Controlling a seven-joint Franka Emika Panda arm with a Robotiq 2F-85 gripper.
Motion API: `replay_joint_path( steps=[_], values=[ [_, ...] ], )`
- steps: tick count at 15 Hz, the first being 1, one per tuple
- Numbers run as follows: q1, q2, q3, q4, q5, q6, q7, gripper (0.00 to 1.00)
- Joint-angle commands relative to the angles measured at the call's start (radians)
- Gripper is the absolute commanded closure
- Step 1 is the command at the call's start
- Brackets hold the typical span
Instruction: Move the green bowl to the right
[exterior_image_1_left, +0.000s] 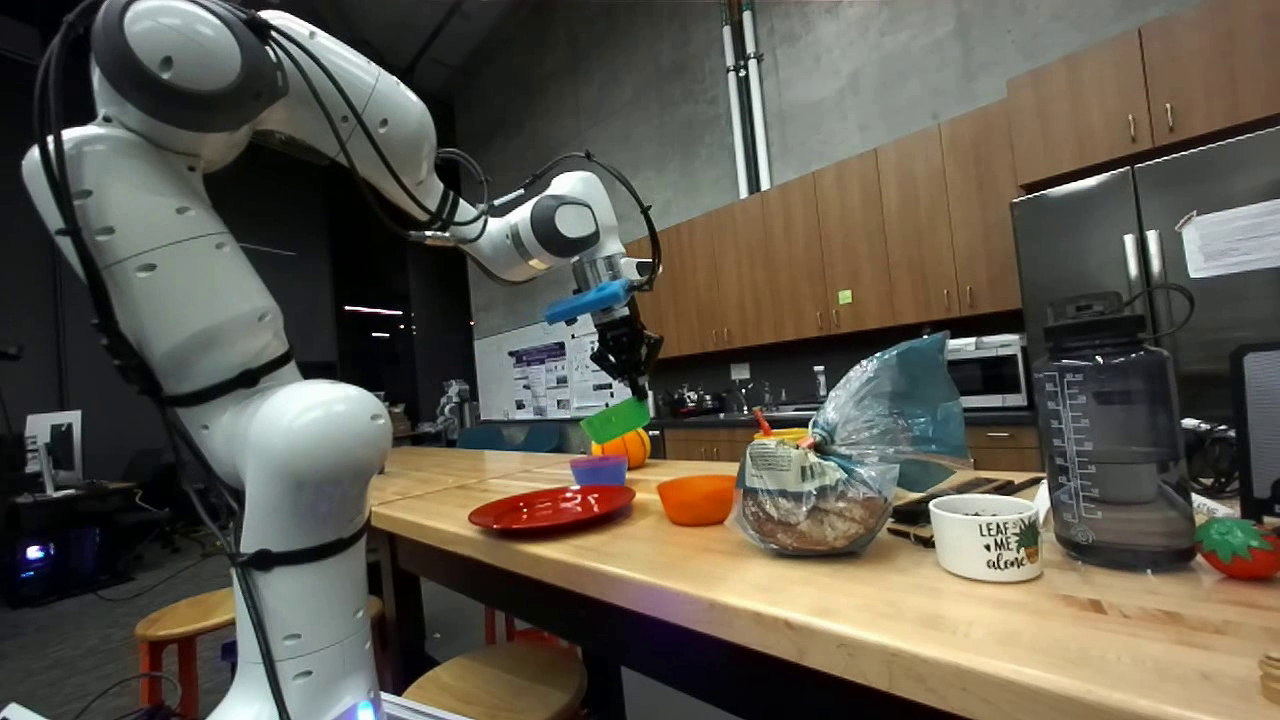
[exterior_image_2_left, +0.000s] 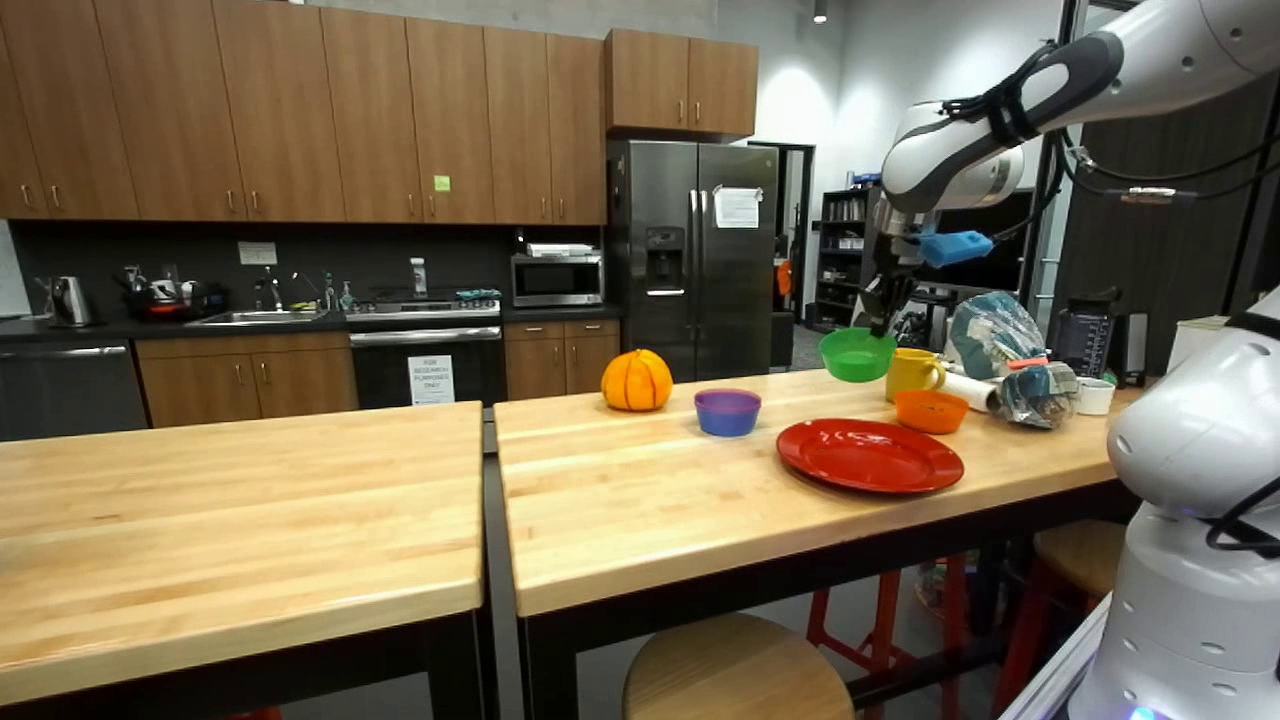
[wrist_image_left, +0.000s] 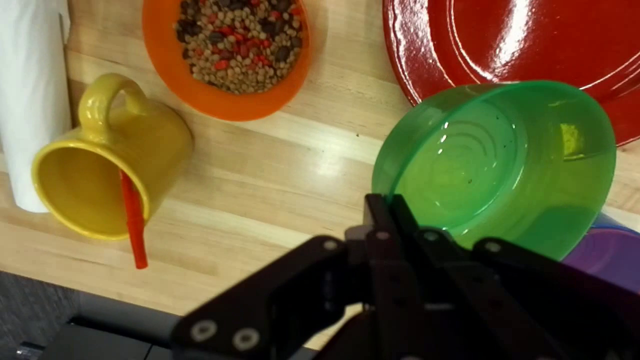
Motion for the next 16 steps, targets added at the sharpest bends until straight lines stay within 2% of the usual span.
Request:
replay_joint_path(
  steps=[1,7,12,16],
  values=[
    [-0.032,0.062,0.002,0.029,-0.024,0.041,0.100,0.99],
    [-0.084,0.149,0.028,0.028,-0.070,0.142,0.325,0.99],
    [-0.117,0.212,0.040,0.034,-0.102,0.162,0.538,0.99],
    [-0.118,0.254,0.043,0.053,-0.096,0.162,0.657,0.99]
  ],
)
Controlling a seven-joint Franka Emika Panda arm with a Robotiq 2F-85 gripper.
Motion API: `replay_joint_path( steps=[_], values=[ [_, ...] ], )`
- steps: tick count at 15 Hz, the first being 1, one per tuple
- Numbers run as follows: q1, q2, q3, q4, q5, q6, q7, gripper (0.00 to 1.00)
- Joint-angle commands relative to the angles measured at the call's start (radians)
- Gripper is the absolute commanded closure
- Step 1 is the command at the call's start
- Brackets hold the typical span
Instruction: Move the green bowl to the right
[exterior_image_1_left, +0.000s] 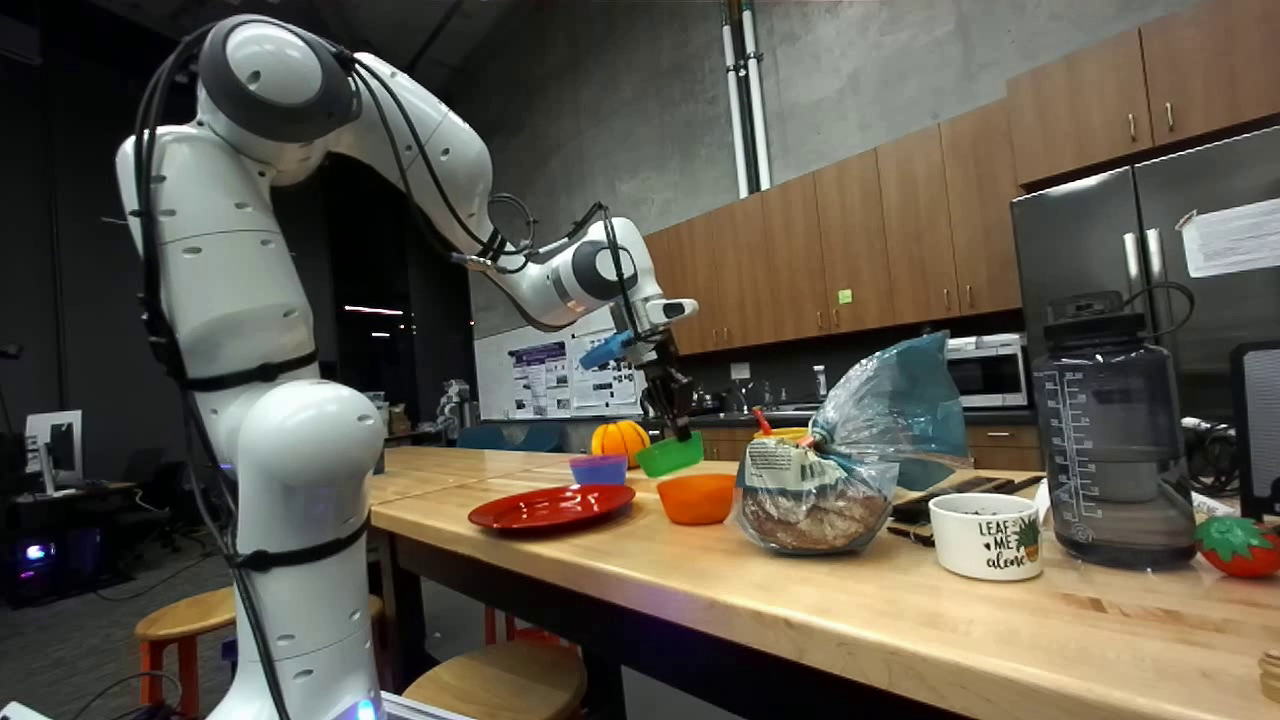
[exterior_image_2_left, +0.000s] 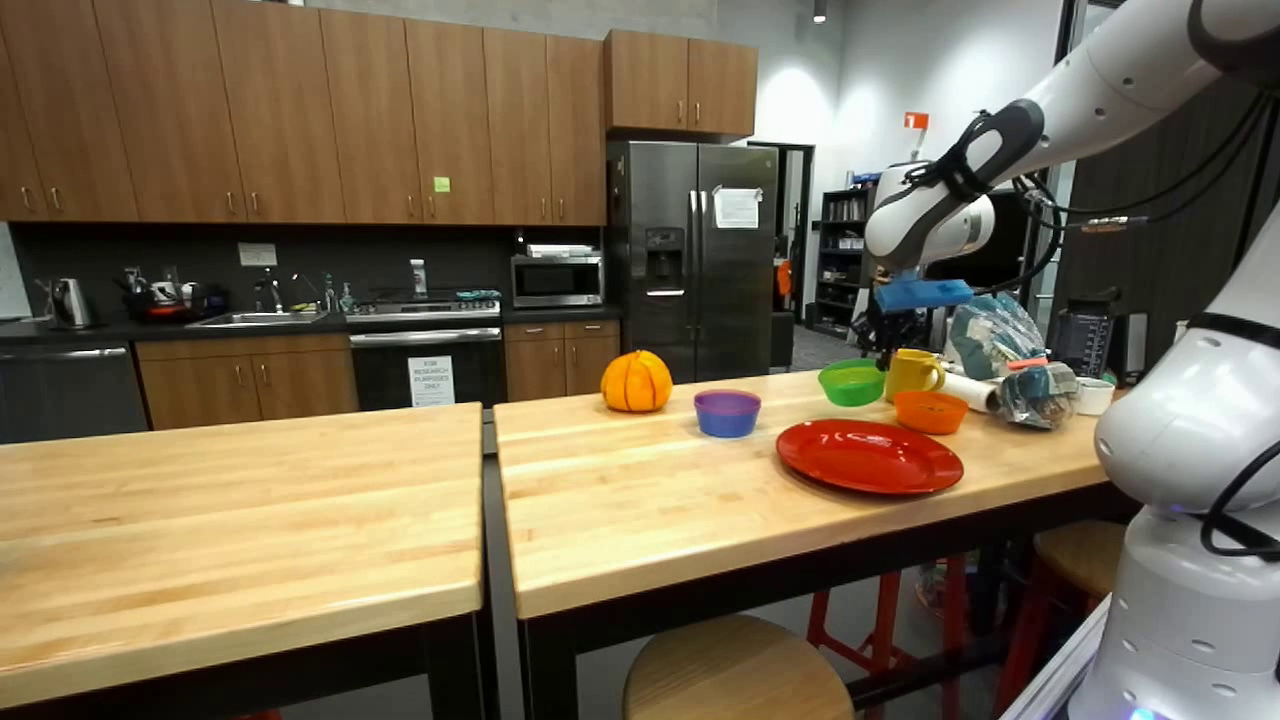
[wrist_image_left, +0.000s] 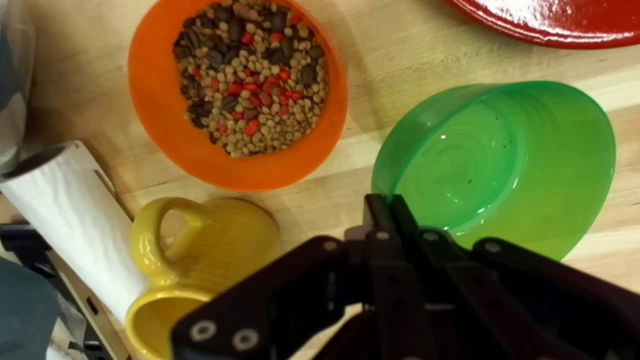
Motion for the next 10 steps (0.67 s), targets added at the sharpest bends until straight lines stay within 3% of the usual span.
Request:
replay_joint_path(
  steps=[1,4,6,10],
  values=[
    [-0.018,0.048,0.018,0.041,-0.017,0.001,0.113,0.99],
    [-0.017,0.070,0.020,0.061,-0.028,-0.012,0.183,0.99],
    [-0.013,0.080,0.016,0.067,-0.021,-0.013,0.206,0.71],
    [-0.007,0.064,0.016,0.058,-0.024,-0.014,0.236,0.47]
  ],
)
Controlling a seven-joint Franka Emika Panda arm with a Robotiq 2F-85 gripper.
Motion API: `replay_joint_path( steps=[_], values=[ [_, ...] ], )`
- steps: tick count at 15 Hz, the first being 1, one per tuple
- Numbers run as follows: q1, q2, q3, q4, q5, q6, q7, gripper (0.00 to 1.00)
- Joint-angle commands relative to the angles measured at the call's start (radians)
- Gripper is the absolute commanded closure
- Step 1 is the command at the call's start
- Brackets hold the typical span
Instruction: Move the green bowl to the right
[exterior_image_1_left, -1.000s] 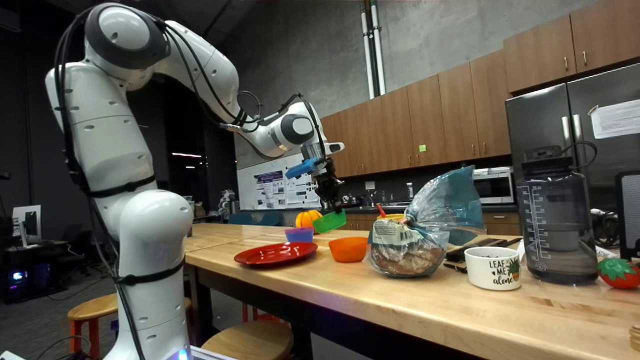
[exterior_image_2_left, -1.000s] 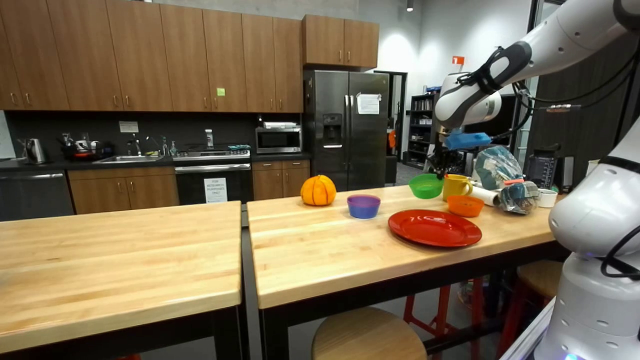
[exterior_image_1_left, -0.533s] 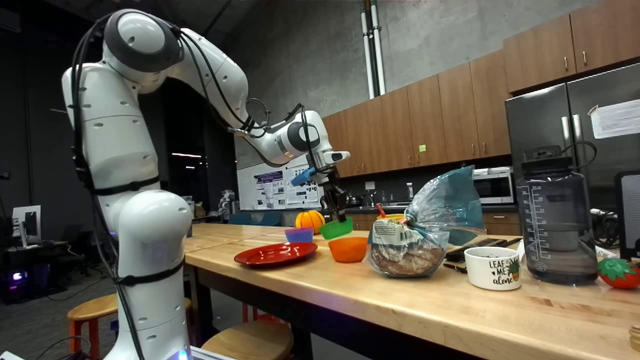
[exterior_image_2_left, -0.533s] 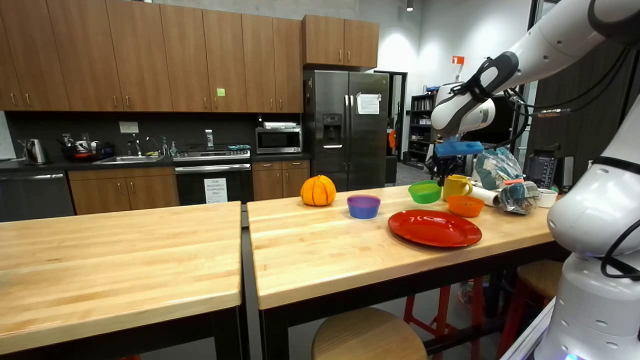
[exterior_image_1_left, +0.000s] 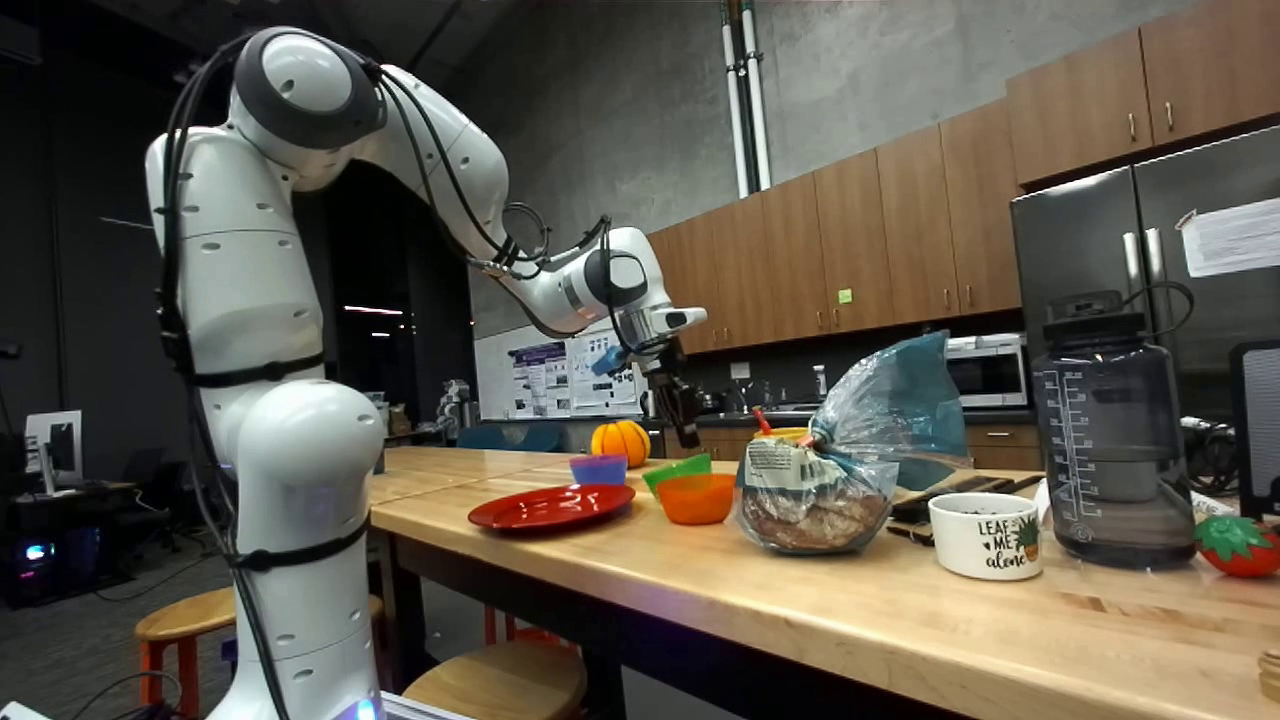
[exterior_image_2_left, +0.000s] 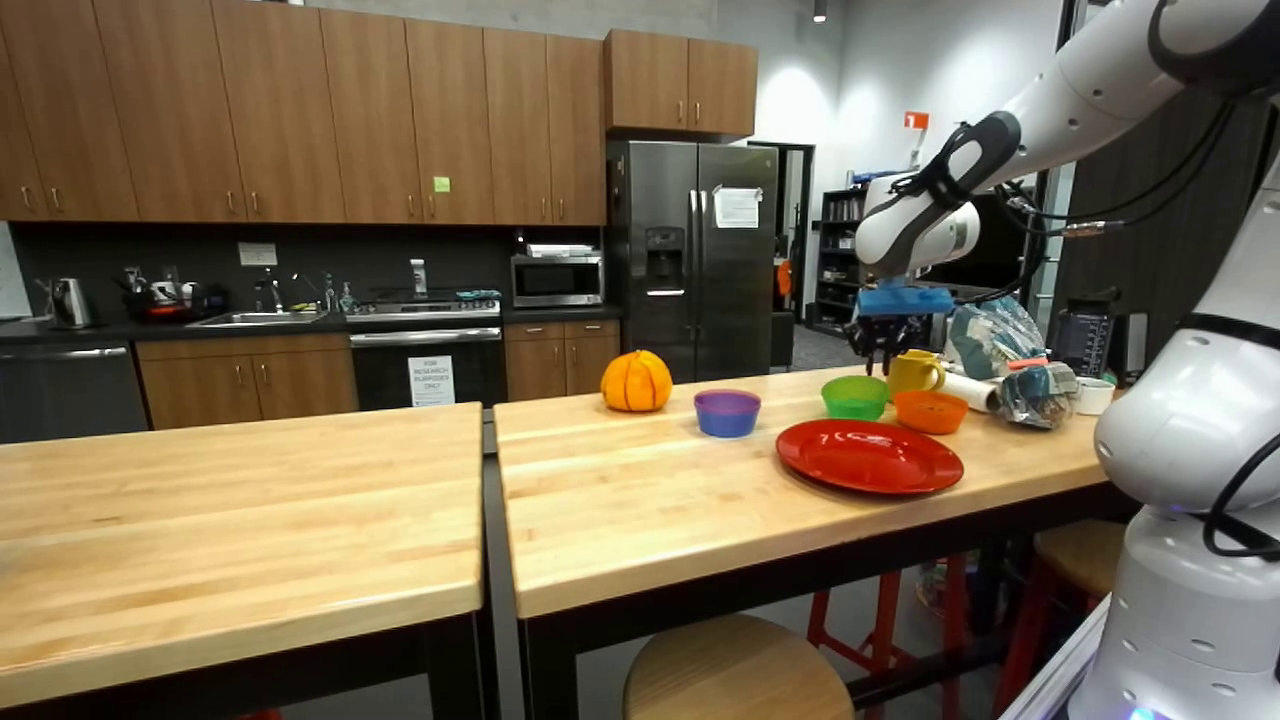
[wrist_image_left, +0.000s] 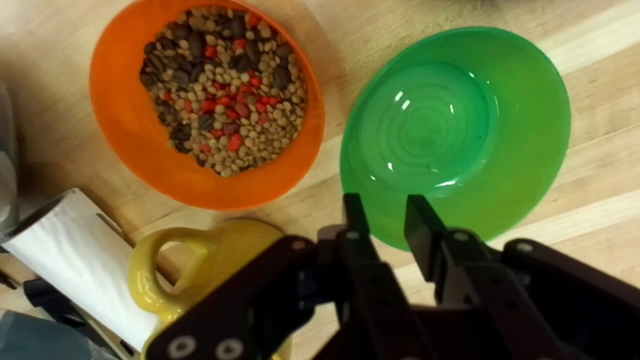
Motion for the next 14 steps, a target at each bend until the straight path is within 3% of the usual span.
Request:
replay_joint_path(
  steps=[1,7,14],
  values=[
    [-0.004,-0.019,0.014,0.007,-0.024,-0.012,0.040,0.42],
    [0.018,-0.101,0.052,-0.005,-0.014,0.027,0.001,0.00],
    [0.104,-0.128,0.089,0.004,0.069,0.078,-0.174,0.00]
  ],
)
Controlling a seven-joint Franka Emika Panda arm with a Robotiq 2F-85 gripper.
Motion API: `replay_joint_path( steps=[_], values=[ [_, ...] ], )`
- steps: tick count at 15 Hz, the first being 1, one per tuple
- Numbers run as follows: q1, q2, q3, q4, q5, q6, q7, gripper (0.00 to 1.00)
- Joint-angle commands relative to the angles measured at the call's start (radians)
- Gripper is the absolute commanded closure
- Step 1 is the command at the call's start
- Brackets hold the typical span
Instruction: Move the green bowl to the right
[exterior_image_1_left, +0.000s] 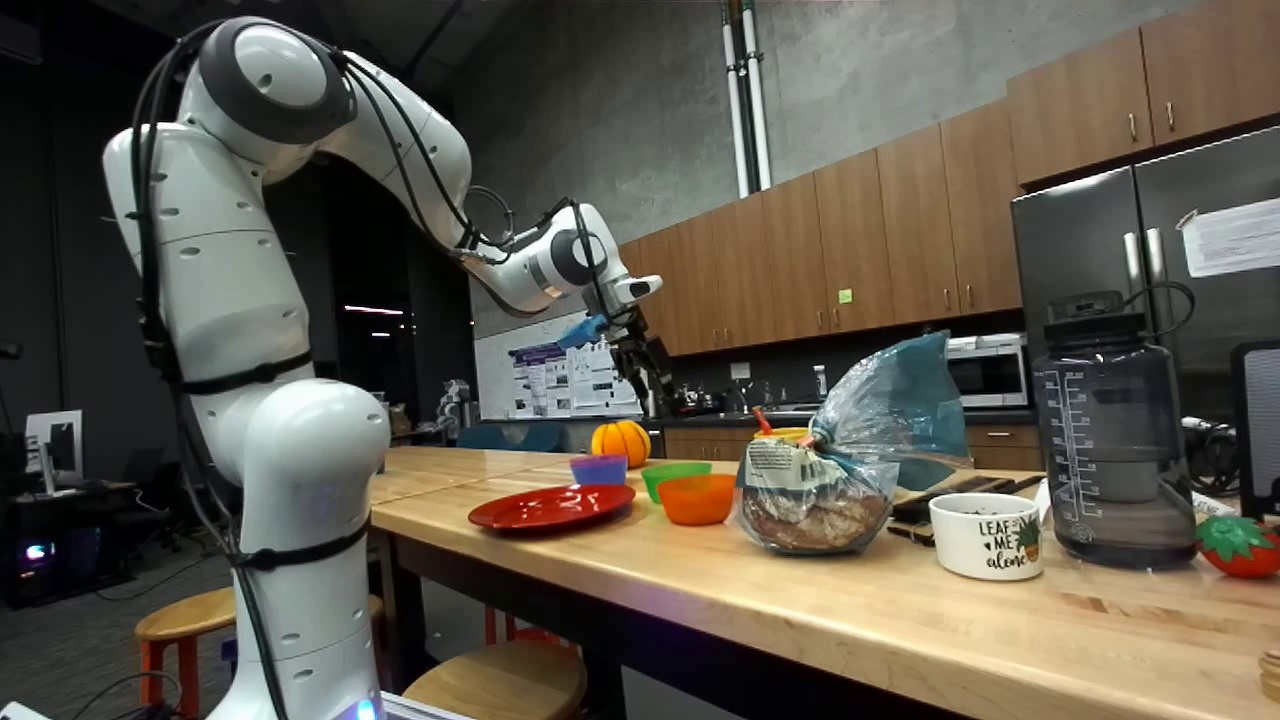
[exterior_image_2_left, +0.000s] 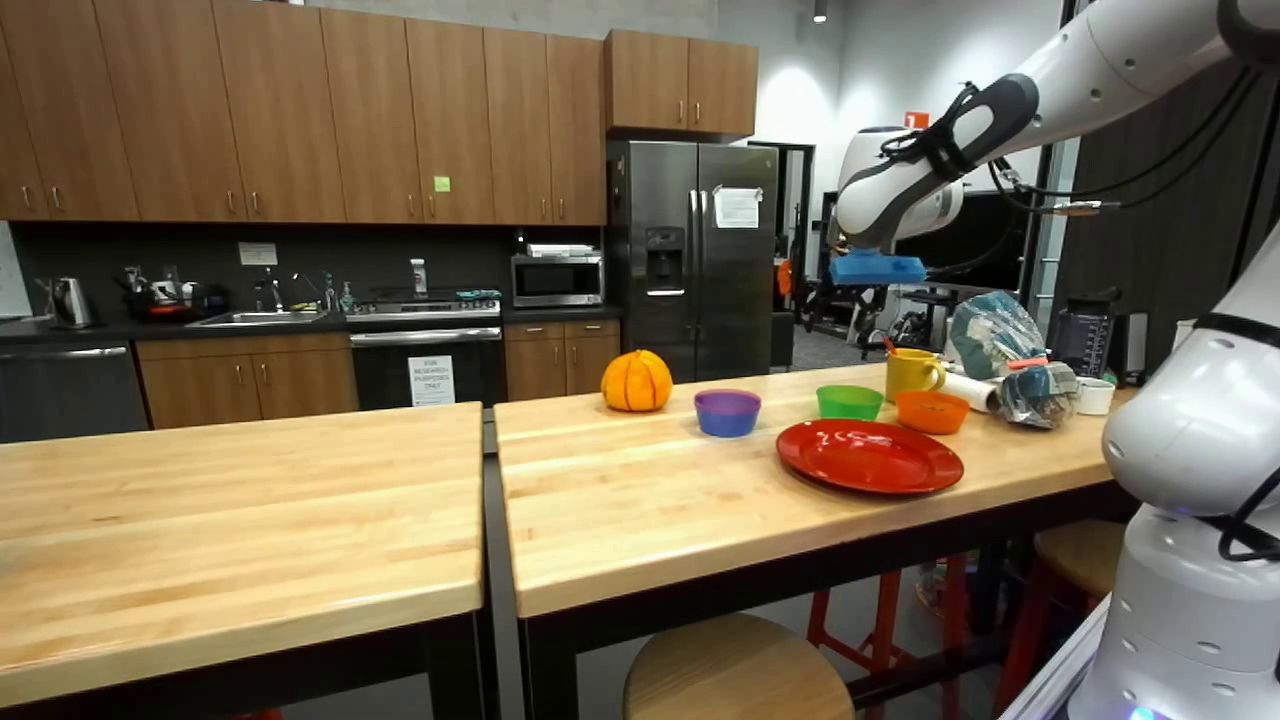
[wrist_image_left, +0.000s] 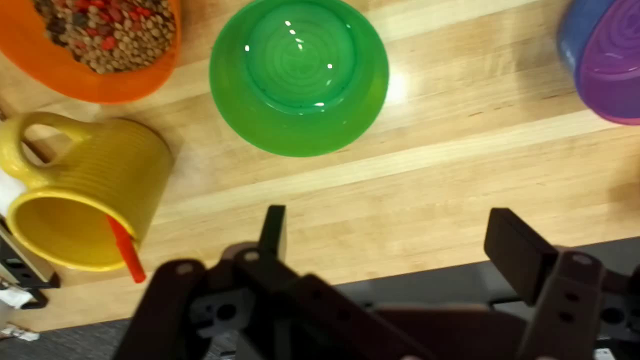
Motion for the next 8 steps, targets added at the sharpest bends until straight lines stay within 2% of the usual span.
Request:
replay_joint_path(
  steps=[1,8],
  values=[
    [0.050,-0.025,0.003,-0.002,0.069,0.013,-0.125,0.00],
    [0.137,-0.060,0.021,0.000,0.162,-0.010,-0.310,0.00]
  ],
)
